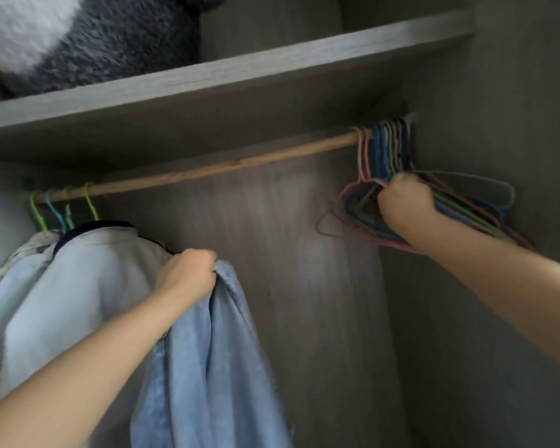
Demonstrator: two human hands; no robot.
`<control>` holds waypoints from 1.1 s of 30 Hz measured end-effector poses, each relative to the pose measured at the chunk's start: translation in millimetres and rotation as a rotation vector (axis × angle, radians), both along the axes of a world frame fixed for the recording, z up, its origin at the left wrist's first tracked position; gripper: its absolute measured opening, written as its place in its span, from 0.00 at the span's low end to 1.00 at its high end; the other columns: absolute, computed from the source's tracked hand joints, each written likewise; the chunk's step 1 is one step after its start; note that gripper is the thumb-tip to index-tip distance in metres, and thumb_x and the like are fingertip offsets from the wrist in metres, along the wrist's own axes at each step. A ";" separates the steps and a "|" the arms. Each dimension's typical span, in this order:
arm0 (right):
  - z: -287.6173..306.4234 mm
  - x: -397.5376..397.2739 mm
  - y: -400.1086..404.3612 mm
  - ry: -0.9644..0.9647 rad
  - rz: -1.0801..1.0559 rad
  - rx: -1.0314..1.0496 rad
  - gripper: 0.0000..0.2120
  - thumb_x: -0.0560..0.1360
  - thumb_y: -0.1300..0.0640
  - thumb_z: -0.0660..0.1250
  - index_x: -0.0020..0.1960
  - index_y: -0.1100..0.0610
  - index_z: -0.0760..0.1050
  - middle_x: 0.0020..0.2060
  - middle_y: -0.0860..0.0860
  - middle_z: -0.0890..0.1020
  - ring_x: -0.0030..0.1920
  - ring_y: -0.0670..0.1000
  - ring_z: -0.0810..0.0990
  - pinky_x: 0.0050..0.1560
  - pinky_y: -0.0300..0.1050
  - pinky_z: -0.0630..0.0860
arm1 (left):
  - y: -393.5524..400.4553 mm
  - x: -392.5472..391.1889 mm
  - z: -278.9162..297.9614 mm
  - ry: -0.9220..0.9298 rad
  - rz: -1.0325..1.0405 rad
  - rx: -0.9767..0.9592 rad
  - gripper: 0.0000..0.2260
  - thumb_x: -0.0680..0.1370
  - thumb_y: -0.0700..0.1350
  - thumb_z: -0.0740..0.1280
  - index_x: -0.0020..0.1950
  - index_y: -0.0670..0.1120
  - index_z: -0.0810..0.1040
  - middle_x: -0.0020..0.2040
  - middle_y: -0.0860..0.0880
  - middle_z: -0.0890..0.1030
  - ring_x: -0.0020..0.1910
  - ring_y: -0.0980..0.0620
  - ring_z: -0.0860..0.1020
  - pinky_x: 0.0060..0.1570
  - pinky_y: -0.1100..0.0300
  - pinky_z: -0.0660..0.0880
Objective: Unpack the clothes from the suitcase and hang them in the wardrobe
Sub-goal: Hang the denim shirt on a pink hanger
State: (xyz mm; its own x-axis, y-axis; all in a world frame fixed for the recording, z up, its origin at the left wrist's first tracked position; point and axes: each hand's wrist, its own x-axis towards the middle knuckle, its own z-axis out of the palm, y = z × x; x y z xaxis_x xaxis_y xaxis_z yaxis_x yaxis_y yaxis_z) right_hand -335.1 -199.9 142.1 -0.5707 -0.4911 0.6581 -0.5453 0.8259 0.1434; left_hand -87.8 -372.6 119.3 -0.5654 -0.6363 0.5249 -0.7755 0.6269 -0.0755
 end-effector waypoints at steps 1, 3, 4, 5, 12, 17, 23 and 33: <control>-0.6 0.0 -2.5 0.098 -0.031 -0.020 0.17 0.76 0.67 0.51 0.58 0.68 0.74 0.57 0.61 0.74 0.56 0.59 0.75 0.47 0.45 0.77 | 1.4 -3.3 2.4 0.007 -0.002 0.002 0.07 0.73 0.36 0.58 0.36 0.44 0.67 0.51 0.38 0.78 0.53 0.39 0.77 0.43 0.54 0.71; 4.0 3.3 1.8 0.071 -0.032 0.010 0.20 0.67 0.66 0.50 0.37 0.63 0.81 0.37 0.58 0.79 0.35 0.55 0.80 0.29 0.38 0.75 | 2.1 -10.9 7.8 0.033 -0.002 0.003 0.05 0.74 0.36 0.58 0.45 0.39 0.73 0.53 0.36 0.78 0.54 0.38 0.76 0.44 0.54 0.71; 2.3 -2.7 0.5 0.166 -0.045 0.006 0.20 0.63 0.64 0.49 0.27 0.60 0.80 0.28 0.55 0.78 0.26 0.52 0.77 0.23 0.34 0.71 | 0.9 -14.4 9.9 0.044 0.003 0.007 0.07 0.74 0.36 0.58 0.48 0.38 0.74 0.54 0.36 0.78 0.55 0.37 0.76 0.45 0.53 0.71; 0.6 -14.2 -2.0 0.224 -0.023 0.006 0.20 0.61 0.63 0.49 0.23 0.59 0.78 0.24 0.52 0.76 0.22 0.50 0.75 0.21 0.32 0.68 | 0.5 -18.4 10.9 0.058 0.005 0.010 0.07 0.75 0.37 0.58 0.49 0.38 0.75 0.54 0.35 0.78 0.55 0.37 0.76 0.45 0.53 0.71; -10.0 -15.2 -3.9 0.159 0.084 -0.079 0.15 0.76 0.66 0.51 0.56 0.63 0.73 0.50 0.57 0.81 0.48 0.55 0.82 0.41 0.42 0.77 | 3.5 -41.2 4.6 0.106 0.004 0.035 0.09 0.75 0.38 0.58 0.49 0.39 0.77 0.54 0.36 0.78 0.54 0.37 0.77 0.44 0.54 0.71; 6.2 -18.7 -1.5 -0.218 0.113 -0.232 0.16 0.79 0.66 0.51 0.65 0.67 0.63 0.62 0.63 0.73 0.62 0.61 0.74 0.57 0.52 0.72 | 6.3 -42.8 -5.4 0.130 0.011 0.063 0.08 0.75 0.37 0.58 0.49 0.40 0.76 0.53 0.37 0.79 0.53 0.39 0.77 0.40 0.57 0.68; 1.6 -33.7 3.9 -0.900 0.346 -0.429 0.11 0.80 0.61 0.53 0.51 0.66 0.70 0.39 0.60 0.79 0.35 0.56 0.76 0.31 0.42 0.74 | 13.1 -45.7 -18.3 0.127 -0.023 0.088 0.08 0.75 0.37 0.57 0.47 0.40 0.75 0.53 0.38 0.79 0.53 0.40 0.77 0.39 0.58 0.66; 0.5 -24.8 0.4 -0.883 0.584 -0.634 0.12 0.80 0.62 0.51 0.40 0.60 0.67 0.28 0.56 0.65 0.25 0.50 0.63 0.25 0.39 0.61 | 18.2 -48.8 -19.2 0.120 -0.061 0.066 0.09 0.74 0.37 0.59 0.48 0.39 0.77 0.52 0.36 0.79 0.52 0.38 0.77 0.40 0.56 0.68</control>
